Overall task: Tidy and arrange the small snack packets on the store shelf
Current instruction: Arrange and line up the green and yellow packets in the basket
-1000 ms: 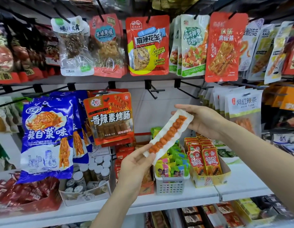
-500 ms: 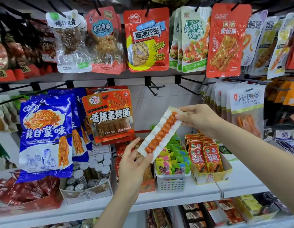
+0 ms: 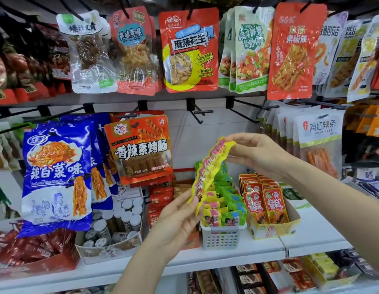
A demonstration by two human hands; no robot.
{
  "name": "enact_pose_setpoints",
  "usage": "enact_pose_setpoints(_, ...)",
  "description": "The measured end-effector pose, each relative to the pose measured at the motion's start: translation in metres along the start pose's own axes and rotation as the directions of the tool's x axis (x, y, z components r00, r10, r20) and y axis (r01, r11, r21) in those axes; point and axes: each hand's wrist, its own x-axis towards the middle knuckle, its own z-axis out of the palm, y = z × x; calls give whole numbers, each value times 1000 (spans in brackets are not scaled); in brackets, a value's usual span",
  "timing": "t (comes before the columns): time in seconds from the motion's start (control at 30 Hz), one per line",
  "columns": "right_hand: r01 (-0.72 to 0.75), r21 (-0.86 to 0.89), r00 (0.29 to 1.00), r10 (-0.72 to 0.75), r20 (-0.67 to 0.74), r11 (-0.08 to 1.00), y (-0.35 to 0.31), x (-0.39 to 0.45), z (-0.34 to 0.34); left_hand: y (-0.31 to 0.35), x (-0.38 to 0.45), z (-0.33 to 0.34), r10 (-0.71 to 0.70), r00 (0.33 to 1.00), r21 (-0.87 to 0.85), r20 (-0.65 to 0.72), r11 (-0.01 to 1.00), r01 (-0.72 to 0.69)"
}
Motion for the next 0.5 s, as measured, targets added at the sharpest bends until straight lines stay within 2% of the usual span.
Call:
enact_pose_setpoints(0.07,-97,-10,995,97,39,995,-2,1,-2,-3,2,-3,180,980,257,-82,954,-153)
enact_pose_setpoints(0.13,-173,-7,984,173,31,985,-4,2,-5,-6,3,-6,311,942,425,-123,875,-233)
enact_pose_setpoints(0.23,-198,-59,980,199,11,978,-6,3,-8,-8,5,-8,413,901,522,-132,802,-291)
enact_pose_setpoints(0.37,-157,-366,986,167,-4,917,-2,4,-15,-9,11,-12,471,878,623,-84,713,-323)
enact_pose_setpoints(0.5,-169,-500,981,195,-1,849,-2,9,-24,-8,26,-20,493,868,680,-50,654,-333)
